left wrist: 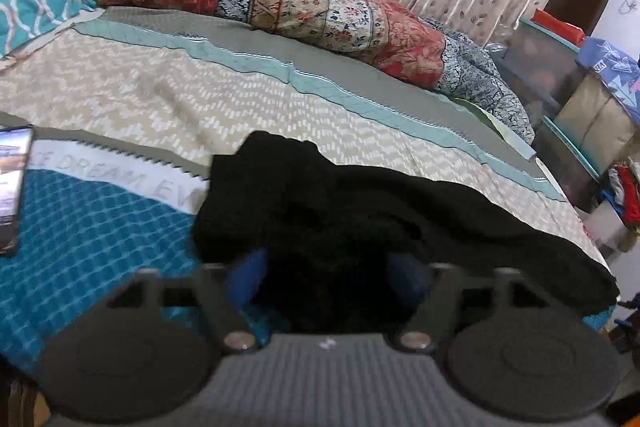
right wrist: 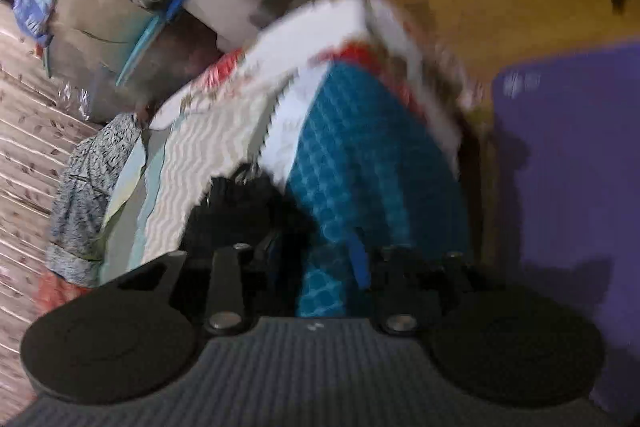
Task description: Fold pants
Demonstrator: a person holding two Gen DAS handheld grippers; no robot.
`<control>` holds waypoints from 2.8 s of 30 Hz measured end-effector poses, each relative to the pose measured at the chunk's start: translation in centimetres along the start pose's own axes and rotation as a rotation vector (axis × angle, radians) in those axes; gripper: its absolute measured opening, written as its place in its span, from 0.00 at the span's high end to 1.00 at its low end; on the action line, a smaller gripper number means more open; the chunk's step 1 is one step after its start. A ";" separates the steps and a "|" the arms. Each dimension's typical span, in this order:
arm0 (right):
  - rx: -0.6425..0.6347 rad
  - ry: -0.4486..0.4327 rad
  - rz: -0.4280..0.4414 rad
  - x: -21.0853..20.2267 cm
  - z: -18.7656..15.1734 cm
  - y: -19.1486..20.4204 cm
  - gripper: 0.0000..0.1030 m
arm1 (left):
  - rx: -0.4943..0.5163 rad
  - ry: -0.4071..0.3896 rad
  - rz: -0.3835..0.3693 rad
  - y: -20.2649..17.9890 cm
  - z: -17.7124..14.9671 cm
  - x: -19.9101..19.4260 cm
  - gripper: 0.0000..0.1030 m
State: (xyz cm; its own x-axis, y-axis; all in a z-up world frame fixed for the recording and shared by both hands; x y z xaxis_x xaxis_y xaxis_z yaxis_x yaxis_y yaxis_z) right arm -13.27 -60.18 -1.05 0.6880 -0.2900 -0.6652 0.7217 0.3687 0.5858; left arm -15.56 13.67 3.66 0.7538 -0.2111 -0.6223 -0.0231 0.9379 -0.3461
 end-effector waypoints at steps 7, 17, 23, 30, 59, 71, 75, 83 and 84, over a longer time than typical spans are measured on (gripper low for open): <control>-0.291 -0.069 0.191 -2.2 -1.3 8.5 0.61 | -0.126 -0.066 0.018 4.1 0.8 -4.8 0.16; -0.942 0.636 0.817 -5.0 -26.6 28.3 0.49 | -0.508 0.067 -0.128 8.8 3.3 4.1 0.13; -1.522 0.799 1.191 -13.3 -45.0 32.7 0.20 | -0.465 0.018 -0.199 7.6 4.7 6.0 0.67; -1.585 0.874 1.100 -9.5 -53.0 37.2 0.77 | -0.428 -0.113 -0.337 6.2 7.4 4.2 0.86; -1.140 0.711 1.369 -16.5 -40.4 40.9 0.79 | -0.506 -0.146 -0.205 7.9 5.1 7.0 0.94; -1.441 1.010 1.135 -14.0 -54.9 31.0 0.52 | -0.632 -0.054 -0.081 11.6 -3.0 0.8 0.70; -1.379 0.951 1.177 -13.8 -51.2 33.0 0.49 | -0.516 -0.122 -0.042 11.8 1.4 0.2 0.62; -1.180 0.791 0.950 -8.4 -44.2 32.2 0.49 | -0.124 0.028 0.002 6.8 9.5 8.4 0.42; -1.151 0.790 0.909 -7.5 -43.4 31.6 0.49 | -0.109 0.069 -0.008 6.3 9.6 9.8 0.48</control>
State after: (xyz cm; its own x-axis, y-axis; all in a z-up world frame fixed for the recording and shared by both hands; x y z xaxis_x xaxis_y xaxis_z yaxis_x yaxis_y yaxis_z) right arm 1.12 -8.00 2.33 0.3603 0.7257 -0.5861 -0.5421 0.6742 0.5016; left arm -2.02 20.12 2.18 0.7070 -0.2404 -0.6651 -0.0912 0.9016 -0.4229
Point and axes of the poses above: each gripper's, at about its wrist camera, not at the fingertips, and x roughly the way its jaws point, y to its left, z to its top, the point moved 2 cm from there along x, roughly the way its jaws point, and after that the axes turned 2 degrees about x, right-handed, at the moved point
